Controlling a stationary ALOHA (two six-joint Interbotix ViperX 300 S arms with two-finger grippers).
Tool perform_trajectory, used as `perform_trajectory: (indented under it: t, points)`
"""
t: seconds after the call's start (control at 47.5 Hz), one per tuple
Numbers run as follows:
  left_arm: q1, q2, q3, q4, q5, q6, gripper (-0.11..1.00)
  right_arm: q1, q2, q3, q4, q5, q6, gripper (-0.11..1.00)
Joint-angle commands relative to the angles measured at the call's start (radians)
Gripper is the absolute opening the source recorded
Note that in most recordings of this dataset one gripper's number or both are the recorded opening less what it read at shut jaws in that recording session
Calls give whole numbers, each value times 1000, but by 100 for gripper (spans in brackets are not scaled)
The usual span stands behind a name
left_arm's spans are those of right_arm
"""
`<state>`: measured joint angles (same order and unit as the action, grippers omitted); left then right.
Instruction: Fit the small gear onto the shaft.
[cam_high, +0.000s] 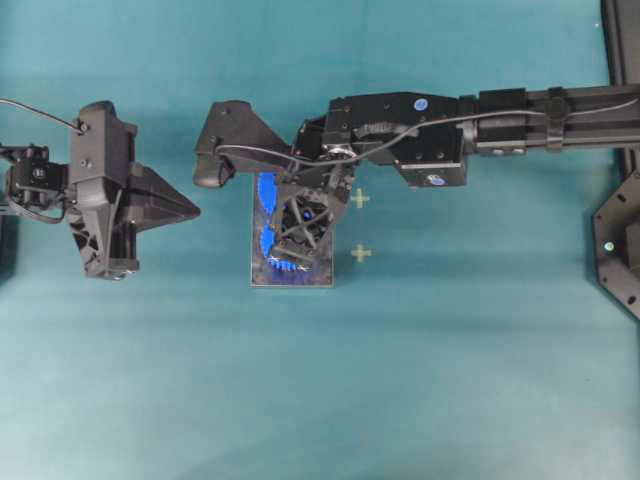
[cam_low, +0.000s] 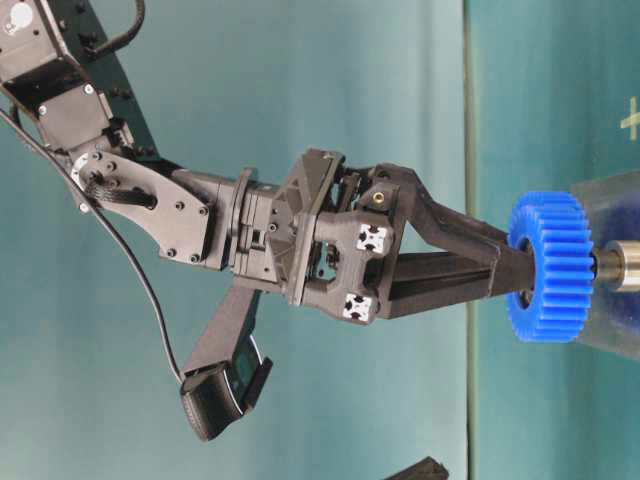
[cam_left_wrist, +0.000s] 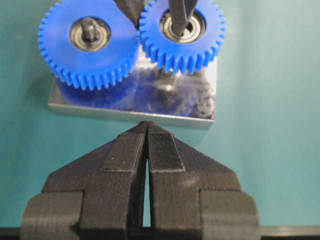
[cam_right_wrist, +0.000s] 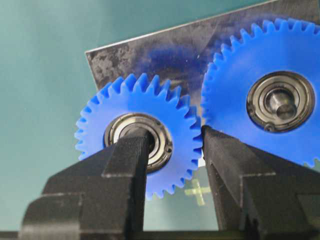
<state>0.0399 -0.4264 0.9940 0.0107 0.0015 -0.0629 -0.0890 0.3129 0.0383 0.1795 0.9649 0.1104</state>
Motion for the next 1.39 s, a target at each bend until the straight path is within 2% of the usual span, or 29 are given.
perform_trajectory:
  t: [0.0, 0.358, 1.37]
  points:
    - [0, -11, -11, 3, -9, 0, 0, 2, -9, -11, -3, 3, 12, 37]
    - [0, -11, -11, 3, -11, -2, 0, -3, -18, -25, -3, 38, 14, 37]
    - [2, -5, -8, 2, -15, -2, 0, -25, -3, -28, -2, 29, 14, 37]
